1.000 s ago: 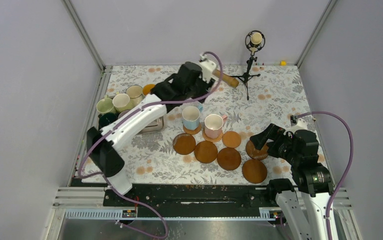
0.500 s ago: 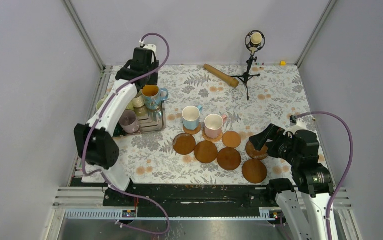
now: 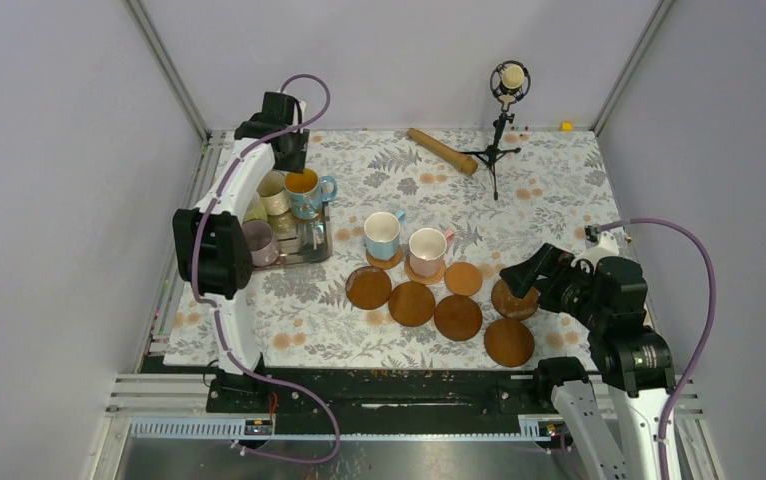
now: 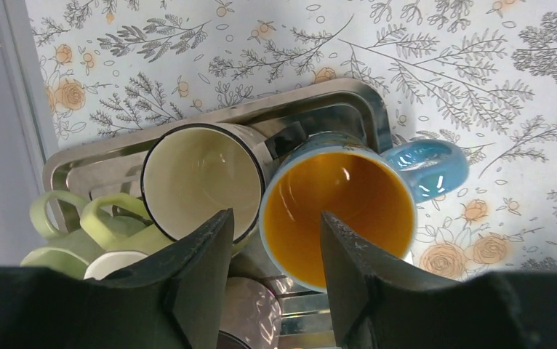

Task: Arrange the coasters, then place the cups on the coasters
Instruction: Pick up the cup from the tray.

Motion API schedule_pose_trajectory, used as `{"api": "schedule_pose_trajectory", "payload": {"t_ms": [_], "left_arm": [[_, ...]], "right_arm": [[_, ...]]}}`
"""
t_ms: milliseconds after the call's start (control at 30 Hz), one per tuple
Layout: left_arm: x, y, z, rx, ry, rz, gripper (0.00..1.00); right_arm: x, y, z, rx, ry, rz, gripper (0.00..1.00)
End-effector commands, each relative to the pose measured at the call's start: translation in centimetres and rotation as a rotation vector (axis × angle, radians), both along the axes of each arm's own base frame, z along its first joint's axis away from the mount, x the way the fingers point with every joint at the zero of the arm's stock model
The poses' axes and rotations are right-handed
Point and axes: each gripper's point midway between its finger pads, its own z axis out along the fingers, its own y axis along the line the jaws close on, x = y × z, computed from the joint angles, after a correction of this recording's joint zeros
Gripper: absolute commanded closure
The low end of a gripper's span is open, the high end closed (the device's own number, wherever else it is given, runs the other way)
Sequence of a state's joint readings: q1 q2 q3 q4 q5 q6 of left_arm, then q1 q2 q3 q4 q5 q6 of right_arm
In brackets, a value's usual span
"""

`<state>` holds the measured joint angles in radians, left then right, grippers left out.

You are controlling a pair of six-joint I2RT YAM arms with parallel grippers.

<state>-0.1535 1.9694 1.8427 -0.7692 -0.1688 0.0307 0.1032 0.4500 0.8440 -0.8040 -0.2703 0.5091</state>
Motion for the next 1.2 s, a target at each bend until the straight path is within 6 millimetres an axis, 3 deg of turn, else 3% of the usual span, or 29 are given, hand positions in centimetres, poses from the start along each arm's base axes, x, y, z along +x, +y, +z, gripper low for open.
{"api": "schedule_pose_trajectory", "payload": {"t_ms": [0,300,533,667,833,1167], "left_arm": [[2.1,-0.6,0.8,-0.029,-0.046,-0.067,0.53],[2.9,-0.5,-1.9,-0.033,0.001,-0.084,0.56],[3.0,0.0,-2.3,-0.010,0.010,-0.079,0.66],[2.8,-0.5,-2.3,-0.034,0.017,-0.091,0.78],[2.2,-0.6,-0.2,-0.055,-0.016,-0.085,1.00],[0.6,-1.1,6.7,-0.184,-0.157,0.041,1.00]], "right_arm": [[0.2,-0.3,1.7,-0.025,-0.047,0.002,0.01],[-0.1,-0.9,1.5,-0.076,-0.039,-0.001,0.01],[0.1,-1.0,1.3,-0.083,-0.031,-0.003,0.01],[0.1,-1.1,1.1,-0.088,-0.028,-0.007,0.01],[0.3,-1.0,1.2,-0.074,-0.031,-0.012,0.01],[0.7,-1.7,1.3,-0.018,0.001,-0.125,0.05]]}}
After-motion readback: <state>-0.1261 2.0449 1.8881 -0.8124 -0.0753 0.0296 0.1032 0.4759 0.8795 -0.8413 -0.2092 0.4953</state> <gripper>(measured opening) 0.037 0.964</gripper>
